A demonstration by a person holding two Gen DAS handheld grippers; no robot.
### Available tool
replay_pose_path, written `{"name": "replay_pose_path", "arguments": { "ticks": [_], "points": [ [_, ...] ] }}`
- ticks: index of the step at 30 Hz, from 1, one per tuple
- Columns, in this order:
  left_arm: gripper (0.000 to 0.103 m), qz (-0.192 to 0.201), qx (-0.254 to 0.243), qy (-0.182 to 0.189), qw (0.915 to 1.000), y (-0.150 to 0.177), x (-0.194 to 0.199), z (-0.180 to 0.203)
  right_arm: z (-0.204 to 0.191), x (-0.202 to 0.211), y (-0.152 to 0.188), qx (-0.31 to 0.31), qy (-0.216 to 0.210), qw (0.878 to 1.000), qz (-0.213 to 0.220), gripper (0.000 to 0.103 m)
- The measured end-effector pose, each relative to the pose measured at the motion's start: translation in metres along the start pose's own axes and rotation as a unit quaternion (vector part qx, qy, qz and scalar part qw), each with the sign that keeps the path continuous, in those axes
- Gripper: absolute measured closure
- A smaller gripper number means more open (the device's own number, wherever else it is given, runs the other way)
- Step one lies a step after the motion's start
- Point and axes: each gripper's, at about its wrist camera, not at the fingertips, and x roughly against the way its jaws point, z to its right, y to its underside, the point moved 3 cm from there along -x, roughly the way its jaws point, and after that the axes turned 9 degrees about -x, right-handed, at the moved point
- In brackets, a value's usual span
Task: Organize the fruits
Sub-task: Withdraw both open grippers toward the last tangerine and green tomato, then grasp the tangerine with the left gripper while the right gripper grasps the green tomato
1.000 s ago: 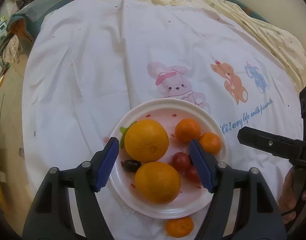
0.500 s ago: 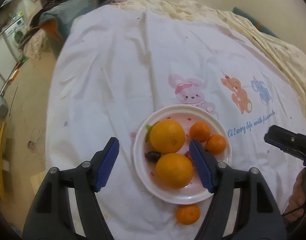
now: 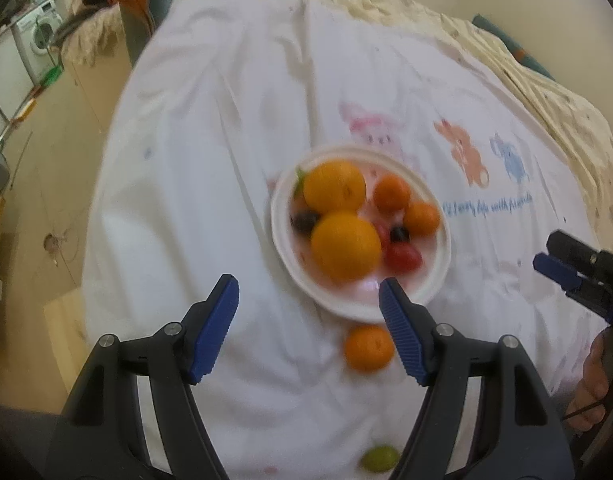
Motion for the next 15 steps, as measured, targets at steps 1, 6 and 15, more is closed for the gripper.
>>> {"name": "replay_pose_path", "arguments": {
  "ticks": [1, 6, 15],
  "points": [
    [0.034, -0.006, -0.001, 0.004, 1.0000, 0.006, -0.003, 0.003, 0.001, 0.001, 0.004, -0.002, 0.002, 1.000, -0.001, 0.028],
    [0.034, -0.047, -0.025, 0.020, 0.9984, 0.027, -0.025, 0.024, 0.012, 0.005, 0.022, -0.013, 0.017, 1.000, -0.007, 0.027],
    [0.034, -0.099, -0.078, 0.010, 0.9920, 0.039, -0.072, 0.065, 0.035, 0.011, 0.028, -0.039, 0.043, 0.998, -0.006, 0.027]
  ]
}}
